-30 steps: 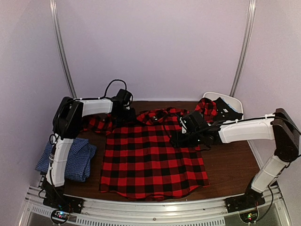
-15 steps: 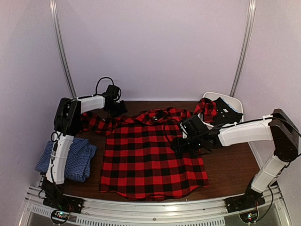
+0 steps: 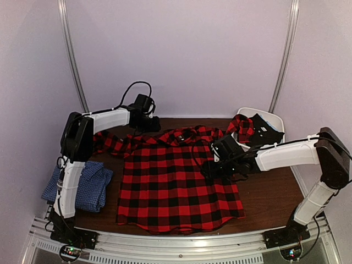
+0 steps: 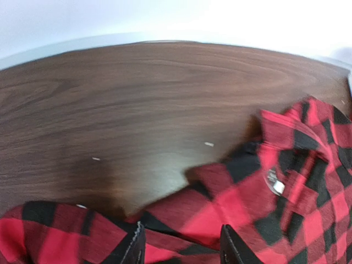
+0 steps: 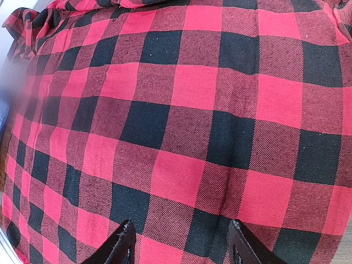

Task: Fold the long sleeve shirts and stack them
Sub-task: Flatten out the crumpled shirt at the center of the board.

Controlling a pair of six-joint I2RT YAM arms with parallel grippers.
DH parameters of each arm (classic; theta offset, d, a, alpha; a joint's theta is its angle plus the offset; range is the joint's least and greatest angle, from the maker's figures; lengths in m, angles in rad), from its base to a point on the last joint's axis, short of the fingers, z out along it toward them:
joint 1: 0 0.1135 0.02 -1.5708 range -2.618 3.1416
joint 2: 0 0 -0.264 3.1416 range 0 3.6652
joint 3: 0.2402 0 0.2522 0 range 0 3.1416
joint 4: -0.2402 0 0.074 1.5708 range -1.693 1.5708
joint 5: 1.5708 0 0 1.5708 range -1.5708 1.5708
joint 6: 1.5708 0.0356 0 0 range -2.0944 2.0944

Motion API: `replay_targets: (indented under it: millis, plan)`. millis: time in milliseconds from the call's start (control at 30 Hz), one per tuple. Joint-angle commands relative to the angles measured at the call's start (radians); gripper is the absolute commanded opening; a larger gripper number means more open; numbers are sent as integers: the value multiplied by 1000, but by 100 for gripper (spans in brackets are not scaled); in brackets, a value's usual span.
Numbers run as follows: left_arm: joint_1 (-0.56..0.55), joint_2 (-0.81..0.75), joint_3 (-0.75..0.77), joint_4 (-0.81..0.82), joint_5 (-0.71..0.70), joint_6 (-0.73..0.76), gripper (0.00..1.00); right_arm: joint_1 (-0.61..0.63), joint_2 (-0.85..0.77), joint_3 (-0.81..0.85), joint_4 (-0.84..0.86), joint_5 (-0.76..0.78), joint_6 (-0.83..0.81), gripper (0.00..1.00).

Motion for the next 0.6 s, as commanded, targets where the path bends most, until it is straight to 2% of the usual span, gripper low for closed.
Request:
replay_targets:
  millis: [0, 233, 567]
  plan:
    - [-99, -51, -35, 4, -88, 82, 48, 4, -57, -4, -8, 66, -14, 58]
    - [-193, 22, 29, -30, -146, 118, 49, 4, -132, -32, -7, 100, -12, 60]
    - [-222, 128, 127, -52, -215, 135, 56, 4, -198, -63, -24, 111, -8, 63]
